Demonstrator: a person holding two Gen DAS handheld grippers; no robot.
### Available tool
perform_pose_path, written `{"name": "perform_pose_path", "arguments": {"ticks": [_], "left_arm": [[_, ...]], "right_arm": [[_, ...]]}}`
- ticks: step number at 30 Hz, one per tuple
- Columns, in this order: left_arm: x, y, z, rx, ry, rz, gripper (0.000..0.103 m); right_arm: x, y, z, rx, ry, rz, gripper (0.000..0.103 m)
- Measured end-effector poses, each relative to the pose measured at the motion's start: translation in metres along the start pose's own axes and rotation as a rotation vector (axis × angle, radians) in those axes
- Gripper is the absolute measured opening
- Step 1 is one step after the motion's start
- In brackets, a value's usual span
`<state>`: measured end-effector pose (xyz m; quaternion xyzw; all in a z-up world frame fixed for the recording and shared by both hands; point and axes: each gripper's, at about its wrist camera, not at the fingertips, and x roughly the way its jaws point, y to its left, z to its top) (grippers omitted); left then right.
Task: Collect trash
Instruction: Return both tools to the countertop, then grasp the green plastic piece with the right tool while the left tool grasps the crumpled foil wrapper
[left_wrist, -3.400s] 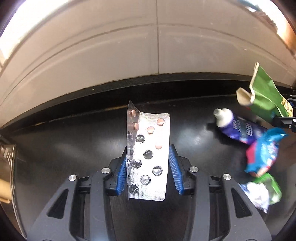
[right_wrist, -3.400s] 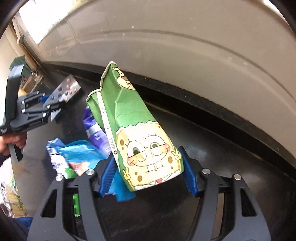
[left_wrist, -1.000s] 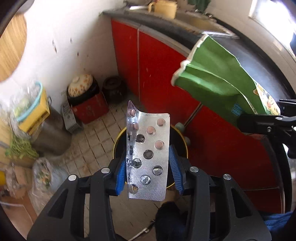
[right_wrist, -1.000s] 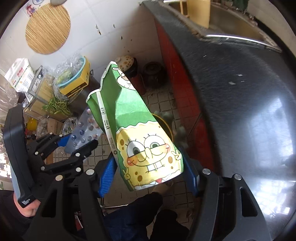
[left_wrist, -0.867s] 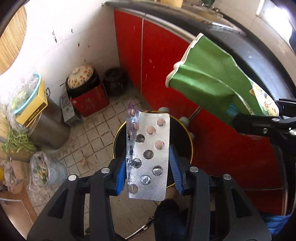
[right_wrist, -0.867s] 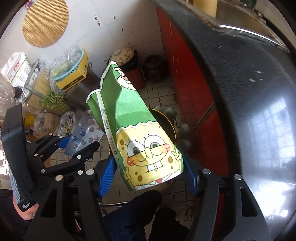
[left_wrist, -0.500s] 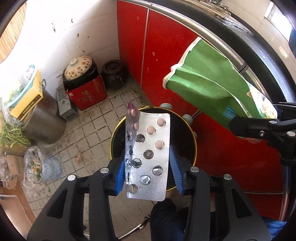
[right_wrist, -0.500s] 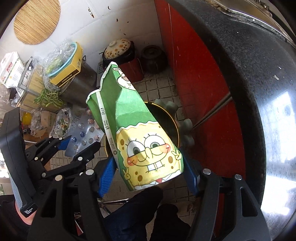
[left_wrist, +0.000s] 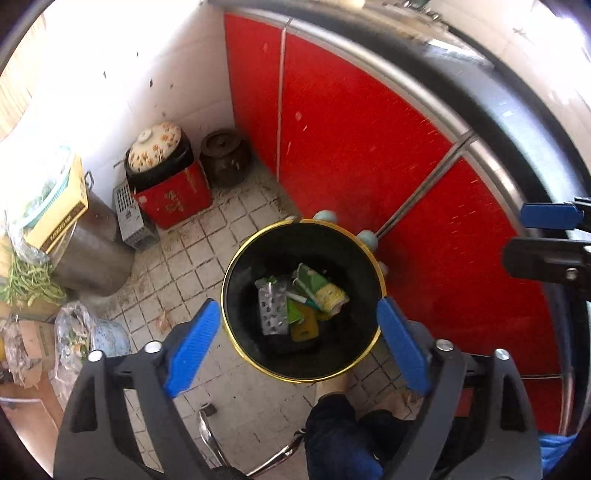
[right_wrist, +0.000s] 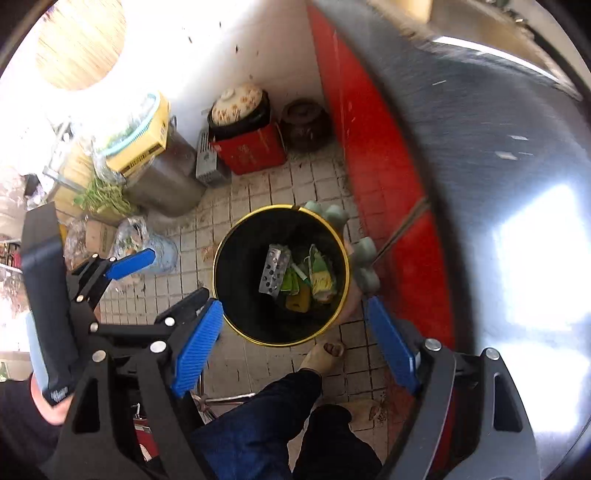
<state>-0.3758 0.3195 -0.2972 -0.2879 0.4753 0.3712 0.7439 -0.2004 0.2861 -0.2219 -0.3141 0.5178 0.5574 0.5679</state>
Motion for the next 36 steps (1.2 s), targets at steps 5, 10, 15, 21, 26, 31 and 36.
{"name": "perform_pose_path", "arguments": {"ticks": [5, 10, 15, 21, 26, 31, 36], "left_arm": [[-0.046, -0.048, 0.015, 0.08, -0.052, -0.017, 0.094], [-0.074, -0.139, 0.037, 0.278, -0.072, -0.118, 0.094], [-0.096, -0.252, 0.049, 0.529, -0.092, -0.254, 0.094], [-0.121, -0.389, 0.031, 0.8, -0.133, -0.386, 0.094], [-0.135, -0.471, 0.006, 0.902, -0.099, -0.498, 0.094], [-0.134, -0.527, -0.02, 0.987, -0.096, -0.504, 0.094], [-0.111, -0.562, -0.021, 0.989, -0.043, -0.486, 0.094]], "right_arm": [[-0.089, -0.05, -0.035, 0.109, -0.168, -0.067, 0.087], [-0.175, -0.126, -0.095, 0.311, -0.323, -0.209, 0.089], [-0.235, -0.191, -0.171, 0.543, -0.421, -0.33, 0.089], [-0.292, -0.255, -0.285, 0.794, -0.497, -0.464, 0.089], [-0.315, -0.282, -0.356, 0.917, -0.532, -0.515, 0.089], [-0.321, -0.306, -0.403, 0.986, -0.534, -0.523, 0.089], [-0.308, -0.329, -0.406, 0.974, -0.51, -0.469, 0.089]]}}
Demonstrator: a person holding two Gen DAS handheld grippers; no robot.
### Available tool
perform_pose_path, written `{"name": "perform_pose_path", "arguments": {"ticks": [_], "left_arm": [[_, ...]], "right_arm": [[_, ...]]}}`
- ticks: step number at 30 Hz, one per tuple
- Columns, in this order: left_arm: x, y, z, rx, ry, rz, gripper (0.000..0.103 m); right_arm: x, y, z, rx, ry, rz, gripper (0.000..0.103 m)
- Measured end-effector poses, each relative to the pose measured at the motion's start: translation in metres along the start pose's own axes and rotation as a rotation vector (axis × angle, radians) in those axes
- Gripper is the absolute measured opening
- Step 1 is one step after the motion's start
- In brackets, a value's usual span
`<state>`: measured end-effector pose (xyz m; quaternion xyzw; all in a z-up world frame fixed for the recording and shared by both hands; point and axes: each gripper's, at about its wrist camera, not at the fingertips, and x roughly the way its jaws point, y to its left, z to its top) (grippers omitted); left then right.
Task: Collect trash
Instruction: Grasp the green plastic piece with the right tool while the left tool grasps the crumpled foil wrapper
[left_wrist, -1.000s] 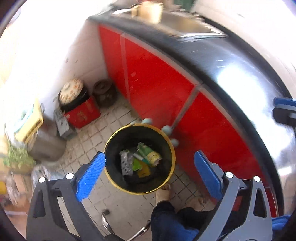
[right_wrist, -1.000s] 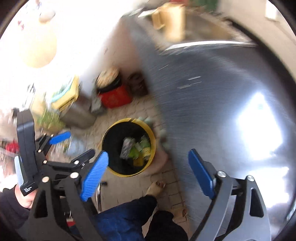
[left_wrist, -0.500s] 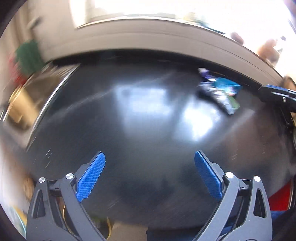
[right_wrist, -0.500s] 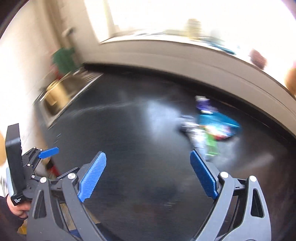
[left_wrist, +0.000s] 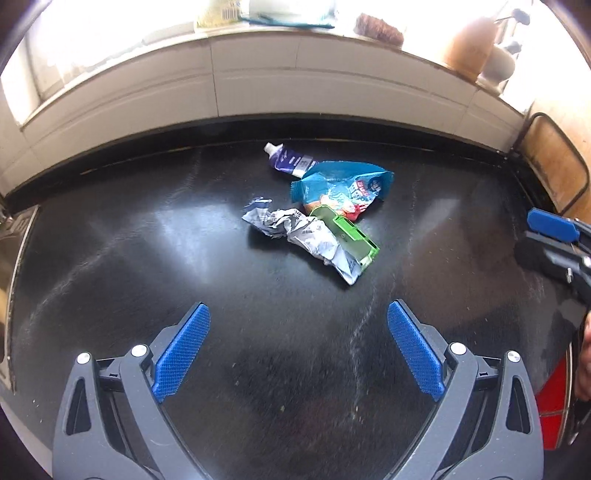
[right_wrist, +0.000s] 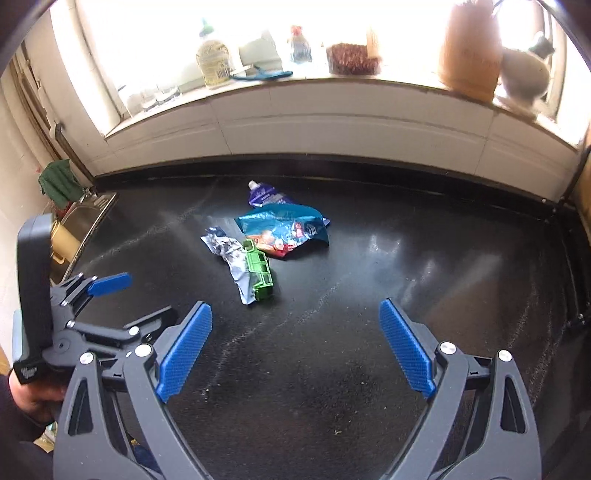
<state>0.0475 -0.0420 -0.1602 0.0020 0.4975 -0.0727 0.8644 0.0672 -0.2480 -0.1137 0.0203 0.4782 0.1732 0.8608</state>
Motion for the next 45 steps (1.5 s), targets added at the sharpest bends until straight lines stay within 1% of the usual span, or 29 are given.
{"name": "perform_pose_path", "arguments": {"ticks": [4, 6, 9, 11, 12, 15, 17, 19, 21, 23, 24, 29, 31, 34, 37, 41, 42, 43, 44, 45], "left_arm": [[0.022, 0.005, 0.009, -0.012, 0.031, 0.023, 0.094], [0.032, 0.011, 0.012, -0.017, 0.049, 0.031, 0.094], [0.043, 0.024, 0.013, -0.033, 0.072, 0.046, 0.094], [0.051, 0.035, 0.013, -0.06, 0.092, 0.047, 0.094], [0.054, 0.038, 0.014, -0.071, 0.099, 0.043, 0.094], [0.062, 0.044, 0.017, -0.088, 0.116, 0.037, 0.094], [0.069, 0.043, 0.022, -0.084, 0.125, 0.035, 0.094], [0.074, 0.041, 0.027, -0.08, 0.13, 0.028, 0.094], [0.079, 0.04, 0.032, -0.079, 0.135, 0.02, 0.094], [0.084, 0.037, 0.036, -0.077, 0.14, 0.012, 0.094], [0.085, 0.036, 0.038, -0.074, 0.139, 0.008, 0.094], [0.093, 0.032, 0.051, -0.078, 0.142, -0.031, 0.094], [0.097, 0.03, 0.054, -0.086, 0.145, -0.044, 0.094], [0.108, 0.026, 0.058, -0.101, 0.176, -0.065, 0.094], [0.117, 0.023, 0.059, -0.12, 0.19, -0.091, 0.094], [0.115, 0.016, 0.056, -0.108, 0.158, -0.103, 0.094], [0.115, 0.013, 0.058, -0.109, 0.146, -0.101, 0.094], [0.113, 0.011, 0.059, -0.101, 0.134, -0.084, 0.094], [0.113, 0.009, 0.059, -0.077, 0.134, -0.052, 0.094], [0.115, 0.007, 0.056, -0.048, 0.151, -0.019, 0.094]], "right_arm": [[0.03, 0.001, 0.007, -0.016, 0.049, 0.051, 0.089], [0.05, 0.002, 0.011, -0.026, 0.082, 0.072, 0.086], [0.081, 0.007, 0.015, -0.058, 0.132, 0.1, 0.079], [0.102, 0.009, 0.019, -0.075, 0.168, 0.117, 0.072], [0.108, 0.01, 0.02, -0.078, 0.176, 0.124, 0.071], [0.131, 0.01, 0.025, -0.085, 0.217, 0.148, 0.062], [0.14, 0.01, 0.026, -0.083, 0.236, 0.169, 0.055], [0.146, 0.01, 0.025, -0.082, 0.247, 0.195, 0.05], [0.151, 0.01, 0.024, -0.073, 0.259, 0.226, 0.043], [0.153, 0.008, 0.023, -0.053, 0.269, 0.262, 0.025], [0.152, 0.007, 0.023, -0.041, 0.262, 0.268, 0.022], [0.137, 0.0, 0.024, -0.003, 0.216, 0.264, 0.022], [0.134, 0.0, 0.021, -0.002, 0.206, 0.24, 0.022], [0.133, -0.001, 0.018, 0.004, 0.206, 0.219, 0.022], [0.134, -0.004, 0.012, 0.035, 0.207, 0.196, 0.022], [0.132, -0.018, 0.003, 0.052, 0.223, 0.21, 0.022], [0.13, -0.017, 0.0, 0.05, 0.223, 0.219, 0.022], [0.125, -0.016, -0.002, 0.044, 0.212, 0.215, 0.022], [0.121, -0.016, -0.004, 0.04, 0.206, 0.211, 0.022], [0.118, -0.016, -0.005, 0.038, 0.196, 0.202, 0.022]]}}
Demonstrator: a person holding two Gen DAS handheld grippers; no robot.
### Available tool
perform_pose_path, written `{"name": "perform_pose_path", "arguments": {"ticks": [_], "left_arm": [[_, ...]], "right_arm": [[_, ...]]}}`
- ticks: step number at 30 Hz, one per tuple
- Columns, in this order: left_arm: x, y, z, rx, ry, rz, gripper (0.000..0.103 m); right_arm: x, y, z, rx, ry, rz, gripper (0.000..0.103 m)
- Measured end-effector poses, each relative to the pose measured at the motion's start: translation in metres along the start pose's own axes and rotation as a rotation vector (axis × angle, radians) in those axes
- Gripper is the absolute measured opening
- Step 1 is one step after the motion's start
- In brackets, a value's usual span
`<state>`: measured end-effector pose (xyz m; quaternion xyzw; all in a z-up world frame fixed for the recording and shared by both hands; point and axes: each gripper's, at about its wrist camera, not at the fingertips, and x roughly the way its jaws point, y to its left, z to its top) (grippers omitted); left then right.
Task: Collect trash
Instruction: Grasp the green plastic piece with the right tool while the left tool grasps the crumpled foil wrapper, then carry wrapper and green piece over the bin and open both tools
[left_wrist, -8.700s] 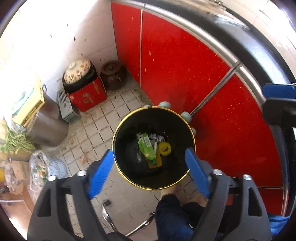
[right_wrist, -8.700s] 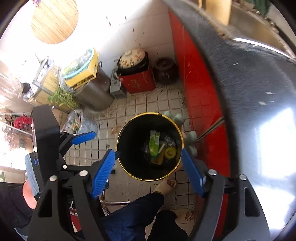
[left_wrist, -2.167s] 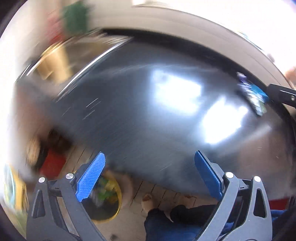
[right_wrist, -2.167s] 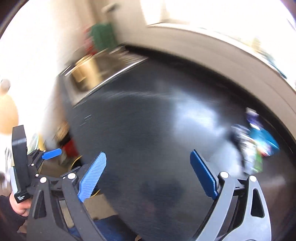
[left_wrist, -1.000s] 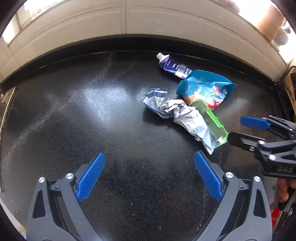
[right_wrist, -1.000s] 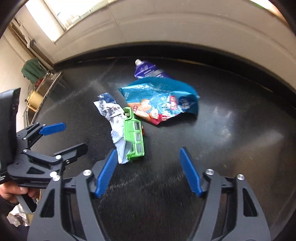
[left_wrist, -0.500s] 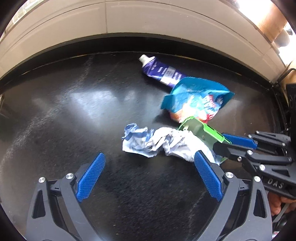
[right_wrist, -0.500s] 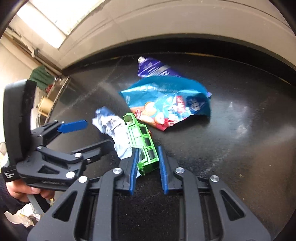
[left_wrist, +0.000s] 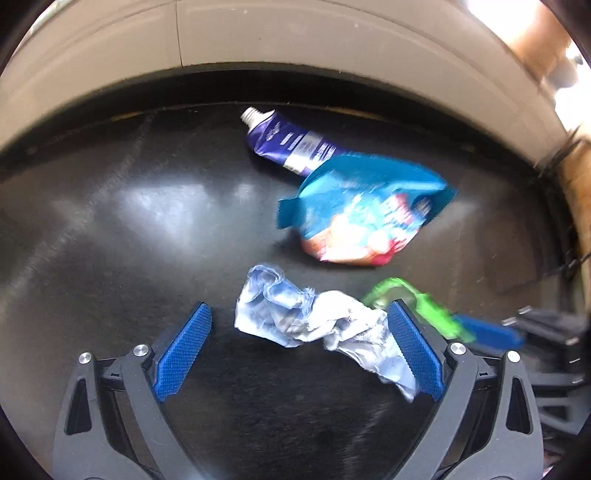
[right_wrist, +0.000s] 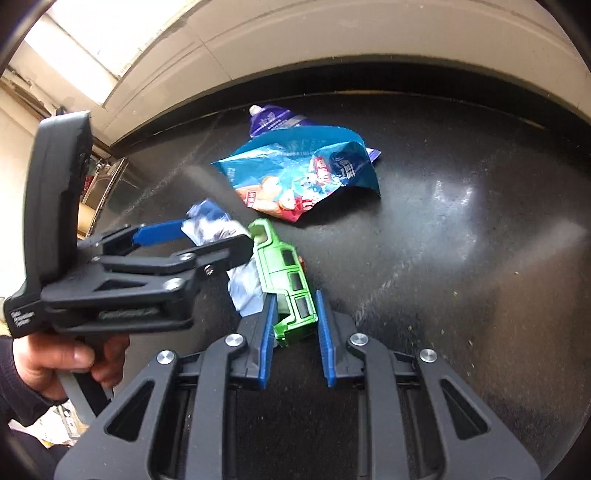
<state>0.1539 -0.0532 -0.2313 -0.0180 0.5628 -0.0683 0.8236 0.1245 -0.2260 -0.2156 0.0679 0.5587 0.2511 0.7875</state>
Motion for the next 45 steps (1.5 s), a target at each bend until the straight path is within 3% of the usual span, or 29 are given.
{"name": "perform_pose_path", "arguments": {"ticks": [4, 8, 10, 12, 13, 14, 15, 17, 25, 31, 38, 45], "left_arm": [[-0.002, 0.01, -0.012, 0.013, 0.035, -0.035, 0.094], [-0.006, 0.013, -0.021, -0.014, 0.024, -0.069, 0.094], [-0.009, 0.007, -0.023, -0.007, 0.013, -0.07, 0.087], [-0.012, -0.01, -0.026, 0.033, 0.005, -0.069, 0.064], [-0.012, -0.014, -0.027, 0.048, 0.0, -0.059, 0.057], [-0.013, -0.018, -0.028, 0.06, -0.002, -0.055, 0.039], [-0.014, -0.019, -0.029, 0.062, 0.002, -0.066, 0.033], [-0.019, -0.019, -0.031, 0.051, -0.011, -0.084, 0.031], [-0.072, -0.017, -0.054, 0.078, -0.107, -0.024, 0.03], [-0.118, 0.004, -0.1, 0.072, -0.16, 0.03, 0.03], [-0.171, 0.07, -0.156, -0.056, -0.197, 0.133, 0.03], [-0.213, 0.141, -0.231, -0.244, -0.206, 0.275, 0.03]], "right_arm": [[-0.014, -0.005, -0.007, 0.039, -0.05, -0.033, 0.022], [-0.016, -0.005, -0.013, 0.027, -0.043, -0.057, 0.022], [-0.017, -0.002, -0.017, 0.015, -0.044, -0.073, 0.022], [-0.02, 0.0, -0.019, 0.004, -0.051, -0.089, 0.022], [-0.023, 0.001, -0.02, 0.002, -0.059, -0.094, 0.022], [-0.026, 0.002, -0.021, 0.003, -0.064, -0.098, 0.022], [-0.028, 0.003, -0.022, 0.002, -0.069, -0.105, 0.022], [-0.035, 0.004, -0.023, 0.002, -0.081, -0.115, 0.022], [-0.061, 0.025, -0.034, -0.029, -0.119, -0.142, 0.022], [-0.069, 0.058, -0.043, -0.077, -0.128, -0.137, 0.022], [-0.053, 0.131, -0.044, -0.204, -0.1, -0.063, 0.022], [-0.011, 0.248, -0.051, -0.421, -0.018, 0.075, 0.022]]}}
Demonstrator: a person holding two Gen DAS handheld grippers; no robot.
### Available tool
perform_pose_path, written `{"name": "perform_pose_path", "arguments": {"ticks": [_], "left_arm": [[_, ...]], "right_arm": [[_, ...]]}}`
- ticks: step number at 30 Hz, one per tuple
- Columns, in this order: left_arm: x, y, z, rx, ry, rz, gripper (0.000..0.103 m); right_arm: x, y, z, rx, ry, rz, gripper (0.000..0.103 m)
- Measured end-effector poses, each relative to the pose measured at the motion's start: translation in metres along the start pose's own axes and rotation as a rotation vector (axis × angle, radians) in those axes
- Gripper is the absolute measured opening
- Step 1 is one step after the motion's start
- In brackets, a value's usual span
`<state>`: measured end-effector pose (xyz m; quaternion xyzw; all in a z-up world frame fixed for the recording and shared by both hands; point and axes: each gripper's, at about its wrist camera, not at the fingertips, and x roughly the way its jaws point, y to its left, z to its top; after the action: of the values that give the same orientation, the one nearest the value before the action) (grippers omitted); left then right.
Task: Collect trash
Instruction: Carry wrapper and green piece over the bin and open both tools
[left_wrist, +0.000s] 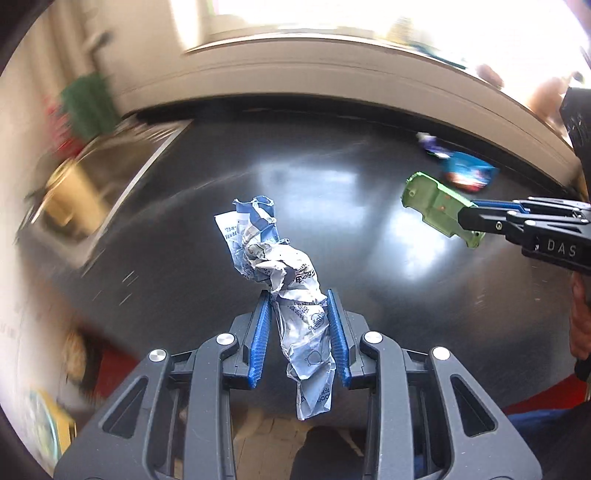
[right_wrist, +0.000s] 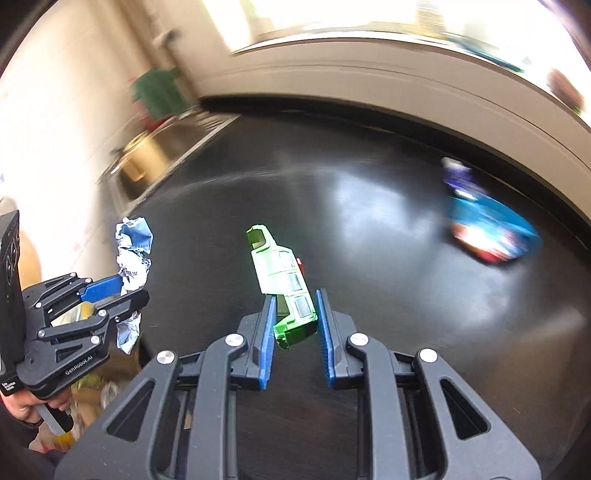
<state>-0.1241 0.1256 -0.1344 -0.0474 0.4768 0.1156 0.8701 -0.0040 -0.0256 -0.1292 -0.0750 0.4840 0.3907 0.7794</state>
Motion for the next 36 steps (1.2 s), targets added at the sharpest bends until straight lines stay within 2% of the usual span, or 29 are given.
{"name": "perform_pose_path", "arguments": {"ticks": [6, 9, 13, 19, 24, 30, 36], "left_arm": [[-0.019, 0.084, -0.058, -0.214, 0.033, 0.125, 0.03], [-0.025, 0.117, -0.09, -0.317, 0.061, 0.172, 0.03], [-0.026, 0.15, -0.134, -0.429, 0.102, 0.207, 0.03], [-0.012, 0.186, -0.195, -0.539, 0.141, 0.208, 0.03], [0.015, 0.209, -0.229, -0.602, 0.164, 0.2, 0.03], [0.038, 0.232, -0.245, -0.647, 0.166, 0.173, 0.03], [0.053, 0.244, -0.253, -0.652, 0.179, 0.156, 0.03]], "right_arm": [[0.042, 0.101, 0.017, -0.192, 0.072, 0.138, 0.022], [0.07, 0.161, 0.014, -0.299, 0.148, 0.225, 0.022], [0.103, 0.23, 0.001, -0.433, 0.241, 0.29, 0.022], [0.155, 0.302, -0.024, -0.571, 0.351, 0.309, 0.022], [0.198, 0.336, -0.038, -0.615, 0.417, 0.289, 0.022], [0.24, 0.352, -0.047, -0.646, 0.48, 0.246, 0.022], [0.257, 0.355, -0.044, -0.631, 0.5, 0.233, 0.022]]}}
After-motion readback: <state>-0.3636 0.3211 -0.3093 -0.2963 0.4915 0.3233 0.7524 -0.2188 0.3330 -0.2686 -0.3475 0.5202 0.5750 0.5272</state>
